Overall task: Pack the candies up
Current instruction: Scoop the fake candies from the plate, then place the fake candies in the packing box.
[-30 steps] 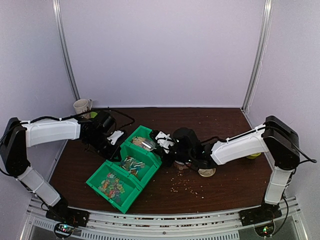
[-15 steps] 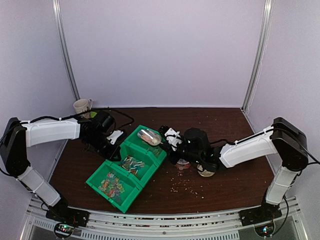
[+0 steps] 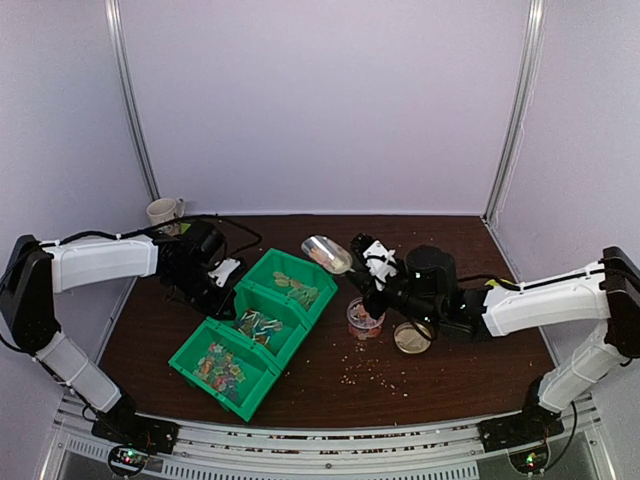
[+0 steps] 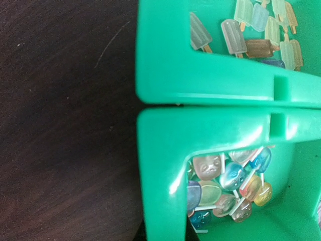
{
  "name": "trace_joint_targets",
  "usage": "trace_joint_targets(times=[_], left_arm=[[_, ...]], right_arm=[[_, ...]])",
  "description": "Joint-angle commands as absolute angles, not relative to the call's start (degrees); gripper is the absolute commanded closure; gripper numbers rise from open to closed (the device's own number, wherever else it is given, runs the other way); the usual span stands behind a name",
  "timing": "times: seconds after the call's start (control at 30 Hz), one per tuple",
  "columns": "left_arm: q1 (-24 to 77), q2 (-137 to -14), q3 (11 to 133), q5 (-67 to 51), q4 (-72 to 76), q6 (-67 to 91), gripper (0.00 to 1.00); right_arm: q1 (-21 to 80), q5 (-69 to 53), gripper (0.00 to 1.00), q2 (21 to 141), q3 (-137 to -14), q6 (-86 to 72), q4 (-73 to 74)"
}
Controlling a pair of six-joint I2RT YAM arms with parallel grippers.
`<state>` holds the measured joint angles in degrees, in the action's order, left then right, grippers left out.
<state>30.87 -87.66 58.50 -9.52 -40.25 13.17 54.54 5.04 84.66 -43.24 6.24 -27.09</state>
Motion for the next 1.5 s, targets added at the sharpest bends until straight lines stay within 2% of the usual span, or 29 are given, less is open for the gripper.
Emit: trace_joint_targets(times=[0.0, 0.27, 0.4, 0.63, 0.93, 1.47], left_arm=[[27.87, -86.69, 60.74, -10.4, -37.42, 15.01, 1.0], [21.95, -89.28, 62.75, -9.38, -38.47, 15.12, 1.0], [18.06, -91.08, 64.79, -9.04, -39.49, 15.01, 1.0], [17.67, -95.28, 70.85, -5.33, -42.02, 15.0, 1.0], [17.64, -101.71, 76.46, -3.45, -43.01, 13.99, 1.0], [17.66, -104.9, 75.89, -1.43, -41.33, 13.54, 1.0]], right_arm=[[54.23, 8.58, 1.0, 78.46, -44.12, 6.23, -15.71], [55.84, 11.72, 1.0, 70.63, -45.61, -0.11, 6.21], [58.12, 13.64, 1.0, 68.79, -45.98, -2.71, 13.07], [60.36, 16.13, 1.0, 67.57, -48.11, -6.05, 24.13], [60.93, 15.4, 1.0, 66.95, -50.38, -8.87, 32.2], [61.01, 16.69, 1.0, 70.67, -54.71, -9.19, 38.29]])
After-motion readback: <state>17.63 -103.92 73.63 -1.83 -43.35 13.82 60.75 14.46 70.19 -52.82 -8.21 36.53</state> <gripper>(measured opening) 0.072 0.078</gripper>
